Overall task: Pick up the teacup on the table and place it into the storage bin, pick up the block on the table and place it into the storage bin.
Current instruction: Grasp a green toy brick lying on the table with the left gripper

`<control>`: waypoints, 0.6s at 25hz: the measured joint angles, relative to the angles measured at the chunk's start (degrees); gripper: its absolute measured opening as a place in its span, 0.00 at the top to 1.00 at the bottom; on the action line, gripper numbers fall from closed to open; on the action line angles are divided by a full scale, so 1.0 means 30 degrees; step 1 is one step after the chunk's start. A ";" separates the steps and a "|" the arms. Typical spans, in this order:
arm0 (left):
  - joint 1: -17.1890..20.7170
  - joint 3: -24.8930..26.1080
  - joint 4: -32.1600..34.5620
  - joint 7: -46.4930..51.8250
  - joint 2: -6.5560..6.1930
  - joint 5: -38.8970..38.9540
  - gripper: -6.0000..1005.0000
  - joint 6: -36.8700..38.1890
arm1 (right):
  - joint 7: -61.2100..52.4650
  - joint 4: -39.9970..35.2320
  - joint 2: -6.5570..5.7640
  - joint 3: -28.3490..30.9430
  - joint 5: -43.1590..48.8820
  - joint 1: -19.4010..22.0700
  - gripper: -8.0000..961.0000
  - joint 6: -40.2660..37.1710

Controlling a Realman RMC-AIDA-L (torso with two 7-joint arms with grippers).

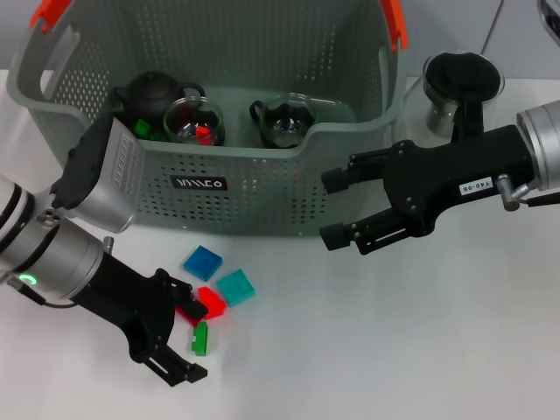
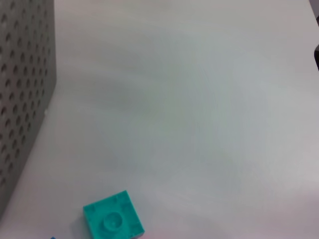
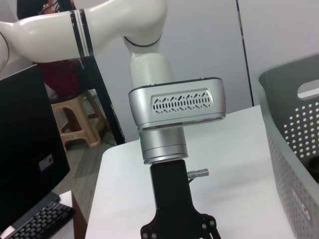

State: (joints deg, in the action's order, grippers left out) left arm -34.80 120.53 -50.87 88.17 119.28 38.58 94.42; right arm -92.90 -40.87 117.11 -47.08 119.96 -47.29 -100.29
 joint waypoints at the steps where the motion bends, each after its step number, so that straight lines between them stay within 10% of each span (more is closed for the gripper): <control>1: 0.0000 0.0013 -0.0001 0.0001 0.0005 -0.0025 0.10 -0.0007 | 0.0000 0.0000 -0.0005 0.0024 0.0001 0.0001 0.05 -0.0006; 15: -0.0135 -0.0010 0.0217 0.0080 -0.0090 -0.0080 0.10 -0.0270 | -0.0001 0.0001 -0.0016 0.0343 -0.0027 0.0078 0.05 -0.0117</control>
State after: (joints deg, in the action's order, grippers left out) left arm -35.21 120.50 -50.22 88.41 119.00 38.34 93.61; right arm -92.90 -40.87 117.07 -46.05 119.88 -47.06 -100.64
